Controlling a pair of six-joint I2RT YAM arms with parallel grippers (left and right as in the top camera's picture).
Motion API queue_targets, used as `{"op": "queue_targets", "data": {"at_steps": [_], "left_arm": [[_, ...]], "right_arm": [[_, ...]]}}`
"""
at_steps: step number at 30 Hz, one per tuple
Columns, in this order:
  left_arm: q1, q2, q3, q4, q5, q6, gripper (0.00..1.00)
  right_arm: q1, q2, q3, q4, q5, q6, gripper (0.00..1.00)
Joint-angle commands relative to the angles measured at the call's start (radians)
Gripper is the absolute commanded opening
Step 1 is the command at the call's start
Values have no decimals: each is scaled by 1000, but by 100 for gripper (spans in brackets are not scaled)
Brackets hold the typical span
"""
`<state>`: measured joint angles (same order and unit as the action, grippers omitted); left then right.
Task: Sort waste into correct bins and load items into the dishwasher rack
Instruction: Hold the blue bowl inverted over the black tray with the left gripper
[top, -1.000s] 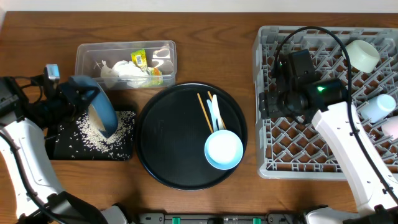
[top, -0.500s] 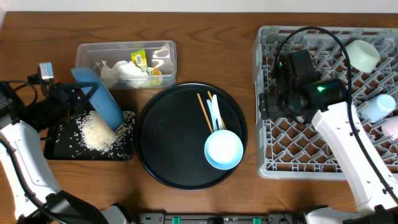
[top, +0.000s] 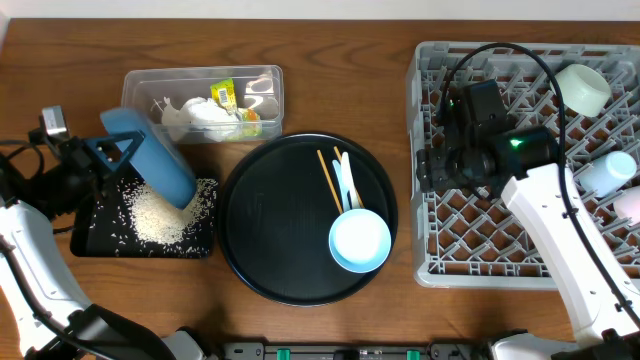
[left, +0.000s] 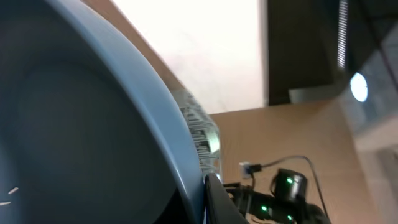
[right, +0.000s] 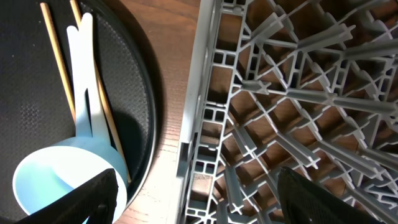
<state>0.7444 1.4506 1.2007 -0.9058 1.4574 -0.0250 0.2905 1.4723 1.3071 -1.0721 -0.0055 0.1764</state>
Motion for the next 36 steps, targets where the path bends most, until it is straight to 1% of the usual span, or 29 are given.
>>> {"op": "queue_targets", "data": {"at_steps": [1,3,6,7,8,10,12,13,14,15,16,17,18,19,20,21,22,24,25,26,27,28,29,30,31,32,34,35,36], "left_arm": [[10,0,-5,-2,112,85,6],[10,0,-5,-2,89,82,6],[10,1,-5,-6,13,16,6],[11,1,-5,-16,45,17,6],[12,1,-5,-18,112,34,6],[12,-2,-5,-24,110,47,6],[13,1,-5,-24,27,50,6],[13,5,-5,-25,-37,13,6],[13,10,-5,-36,-50,-27,6],[13,13,-6,-51,35,-11,6],[13,13,-6,-71,115,39,6],[13,7,-4,-77,114,55,6],[16,5,-4,-69,87,62,6],[21,5,-4,-65,26,53,6],[25,8,-4,-66,-65,15,6],[27,14,-4,-72,-111,-33,6],[31,17,-5,-86,-71,-29,6],[31,16,-6,-89,111,84,6],[31,14,-5,-84,109,86,6],[35,14,-5,-68,62,75,6],[40,16,-5,-66,-21,28,6],[46,19,-6,-72,-66,-40,6],[47,20,-6,-83,2,2,6],[47,19,-6,-91,119,108,6],[45,12,-2,-114,115,135,6],[45,9,-2,-105,83,140,6],[51,12,-2,-103,-67,53,6],[51,17,-2,-106,-75,23,6],[51,19,-4,-117,28,75,6]], "right_arm": [[7,-6,2,-3,9,14,77],[7,-6,2,-5,9,14,78],[7,-6,2,-6,9,14,78],[7,-6,2,-6,9,14,77],[7,-6,2,-7,9,14,77],[7,-6,2,-13,10,14,78],[7,-6,2,-17,10,14,78],[7,-6,2,-17,10,14,78],[7,-6,2,-17,10,14,78],[7,-6,2,-17,10,14,77],[7,-6,2,-17,10,14,78],[7,-6,2,-17,10,14,77],[7,-6,2,-17,10,14,77],[7,-6,2,-17,10,14,78],[7,-6,2,-16,10,14,78],[7,-6,2,-16,10,14,78],[7,-6,2,-16,10,14,78],[7,-6,2,-18,10,14,78],[7,-6,2,-17,10,14,78],[7,-6,2,-17,10,14,78],[7,-6,2,-17,10,14,78],[7,-6,2,-16,10,14,78],[7,-6,2,-17,10,14,77],[7,-6,2,-17,10,14,78],[7,-6,2,-18,10,14,78],[7,-6,2,-18,10,14,78],[7,-6,2,-17,10,14,78],[7,-6,2,-16,10,14,78],[7,-6,2,-15,10,14,78]]}}
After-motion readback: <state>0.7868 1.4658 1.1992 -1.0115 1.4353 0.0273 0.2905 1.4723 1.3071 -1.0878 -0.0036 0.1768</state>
